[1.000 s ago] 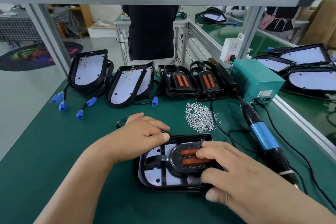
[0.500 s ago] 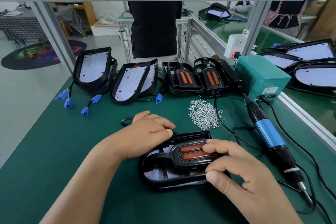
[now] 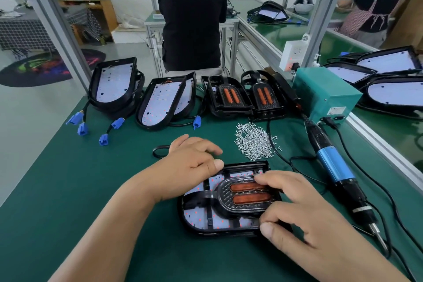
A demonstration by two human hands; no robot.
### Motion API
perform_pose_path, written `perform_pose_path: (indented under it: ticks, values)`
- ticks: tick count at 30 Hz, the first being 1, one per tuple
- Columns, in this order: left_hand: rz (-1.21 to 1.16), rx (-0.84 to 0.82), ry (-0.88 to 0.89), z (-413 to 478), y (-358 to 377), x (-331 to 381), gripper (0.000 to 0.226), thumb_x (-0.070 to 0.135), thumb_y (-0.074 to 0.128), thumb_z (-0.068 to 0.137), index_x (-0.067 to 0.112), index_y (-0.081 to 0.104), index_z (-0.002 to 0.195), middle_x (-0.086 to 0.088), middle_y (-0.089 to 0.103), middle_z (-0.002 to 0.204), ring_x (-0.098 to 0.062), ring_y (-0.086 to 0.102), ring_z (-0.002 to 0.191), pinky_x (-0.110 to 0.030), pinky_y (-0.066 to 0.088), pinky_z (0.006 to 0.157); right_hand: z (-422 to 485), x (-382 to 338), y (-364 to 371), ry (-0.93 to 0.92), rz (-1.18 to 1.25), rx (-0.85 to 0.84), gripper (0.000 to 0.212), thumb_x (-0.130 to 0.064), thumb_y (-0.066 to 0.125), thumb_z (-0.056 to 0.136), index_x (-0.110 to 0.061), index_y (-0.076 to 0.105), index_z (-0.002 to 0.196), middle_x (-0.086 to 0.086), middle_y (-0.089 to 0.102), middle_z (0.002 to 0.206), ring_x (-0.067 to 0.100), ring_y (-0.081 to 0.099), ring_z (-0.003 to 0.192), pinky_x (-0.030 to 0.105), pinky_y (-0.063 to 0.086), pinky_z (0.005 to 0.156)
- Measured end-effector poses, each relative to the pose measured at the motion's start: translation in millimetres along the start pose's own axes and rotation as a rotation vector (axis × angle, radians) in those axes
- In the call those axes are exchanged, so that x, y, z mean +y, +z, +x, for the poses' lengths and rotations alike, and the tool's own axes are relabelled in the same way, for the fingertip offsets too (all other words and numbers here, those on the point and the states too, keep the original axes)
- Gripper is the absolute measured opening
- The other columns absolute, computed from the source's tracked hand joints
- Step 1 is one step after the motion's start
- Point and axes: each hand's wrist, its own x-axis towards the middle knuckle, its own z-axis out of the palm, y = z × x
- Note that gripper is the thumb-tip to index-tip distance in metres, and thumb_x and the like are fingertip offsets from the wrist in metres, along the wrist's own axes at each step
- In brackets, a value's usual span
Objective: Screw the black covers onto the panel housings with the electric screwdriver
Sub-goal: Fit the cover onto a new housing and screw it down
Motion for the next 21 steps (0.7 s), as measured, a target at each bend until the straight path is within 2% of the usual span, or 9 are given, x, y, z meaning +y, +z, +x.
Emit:
perform_pose_path:
  ticks: [3, 5, 7, 11, 13, 15, 17, 19, 21]
  values:
    - [-0.057, 0.068, 0.043, 1.2, 6.9, 5.5, 0.042, 0.044, 0.046, 0.11, 0.024, 0.065, 0.077, 0.023, 0.05, 0.142, -0.004, 0.025, 0.144, -0.032, 0.013, 0.122, -4.9, 4.0, -2.8, 0.014, 0.004, 0.009, 0.01, -0.035, 0.07, 0.097, -0.035, 0.071, 0.088, -0.018, 0.042, 0.158, 0.017, 0.03, 0.157, 0.032, 0.038, 0.111]
    - [-0.095, 0.092, 0.072, 2.6, 10.4, 9.7, 0.041, 0.041, 0.047, 0.11, 0.028, 0.059, 0.073, 0.018, 0.054, 0.134, -0.009, 0.033, 0.137, -0.034, 0.025, 0.117, -6.4, 7.9, -4.1, 0.022, -0.014, 0.022, 0.008, -0.03, 0.07, 0.095, -0.034, 0.07, 0.089, -0.017, 0.042, 0.158, 0.017, 0.027, 0.159, 0.028, 0.036, 0.116]
    - [-0.079, 0.118, 0.107, 4.7, 13.3, 12.4, 0.038, 0.039, 0.046, 0.11, 0.03, 0.054, 0.074, 0.011, 0.057, 0.119, -0.013, 0.044, 0.122, -0.031, 0.035, 0.108, -6.0, 10.1, -6.3, -0.02, -0.08, 0.02, 0.007, -0.03, 0.069, 0.097, -0.031, 0.07, 0.09, -0.011, 0.047, 0.155, 0.019, 0.031, 0.157, 0.023, 0.032, 0.119]
    - [-0.177, 0.097, 0.046, 4.2, 18.0, 9.4, 0.042, 0.047, 0.046, 0.11, 0.024, 0.048, 0.074, 0.012, 0.049, 0.075, -0.005, 0.047, 0.073, -0.023, 0.042, 0.072, -2.1, 14.2, -10.9, -0.122, -0.185, -0.023, 0.014, -0.037, 0.061, 0.104, -0.026, 0.07, 0.102, -0.003, 0.044, 0.158, 0.024, 0.028, 0.159, 0.033, 0.033, 0.121]
    - [-0.245, 0.077, 0.009, 4.1, 20.1, 6.9, 0.043, 0.051, 0.047, 0.109, 0.026, 0.05, 0.075, 0.013, 0.046, 0.069, -0.004, 0.043, 0.066, -0.021, 0.039, 0.065, 0.4, 19.2, -15.3, -0.06, -0.199, -0.05, 0.042, -0.051, 0.066, 0.099, -0.027, 0.062, 0.133, -0.006, 0.022, 0.173, 0.021, 0.012, 0.164, 0.036, 0.027, 0.128]
    - [-0.305, 0.065, 0.015, 4.9, 21.3, 5.9, 0.039, 0.05, 0.049, 0.109, 0.028, 0.056, 0.078, 0.016, 0.048, 0.069, -0.002, 0.044, 0.067, -0.018, 0.039, 0.065, 8.9, 23.7, -20.8, 0.015, -0.209, -0.127, 0.083, -0.072, 0.063, 0.092, -0.035, 0.036, 0.162, -0.015, -0.003, 0.177, 0.011, -0.005, 0.164, 0.037, 0.017, 0.126]
    - [-0.364, 0.051, 0.02, 5.9, 22.1, 5.1, 0.04, 0.048, 0.051, 0.11, 0.03, 0.055, 0.074, 0.017, 0.045, 0.069, -0.002, 0.043, 0.067, -0.02, 0.038, 0.066, 23.0, 27.3, -26.6, 0.052, -0.197, -0.262, 0.099, -0.087, 0.056, 0.086, -0.047, 0.013, 0.166, -0.026, -0.017, 0.173, 0.0, -0.016, 0.16, 0.032, 0.009, 0.125]
    - [-0.395, 0.035, 0.003, 6.6, 22.7, 4.0, 0.046, 0.052, 0.051, 0.108, 0.023, 0.049, 0.073, 0.014, 0.038, 0.07, -0.007, 0.039, 0.068, -0.028, 0.037, 0.065, 35.9, 31.6, -30.4, 0.031, -0.2, -0.355, 0.1, -0.091, 0.054, 0.083, -0.051, 0.011, 0.165, -0.032, -0.014, 0.17, -0.005, -0.017, 0.158, 0.025, 0.007, 0.125]
    - [-0.417, 0.034, -0.008, 6.5, 22.8, 3.4, 0.055, 0.059, 0.05, 0.105, 0.015, 0.039, 0.073, 0.005, 0.031, 0.072, -0.012, 0.032, 0.067, -0.035, 0.031, 0.064, 44.0, 34.2, -32.3, 0.01, -0.205, -0.363, 0.099, -0.087, 0.061, 0.081, -0.046, 0.025, 0.163, -0.029, 0.005, 0.168, -0.006, -0.002, 0.157, 0.02, 0.014, 0.123]
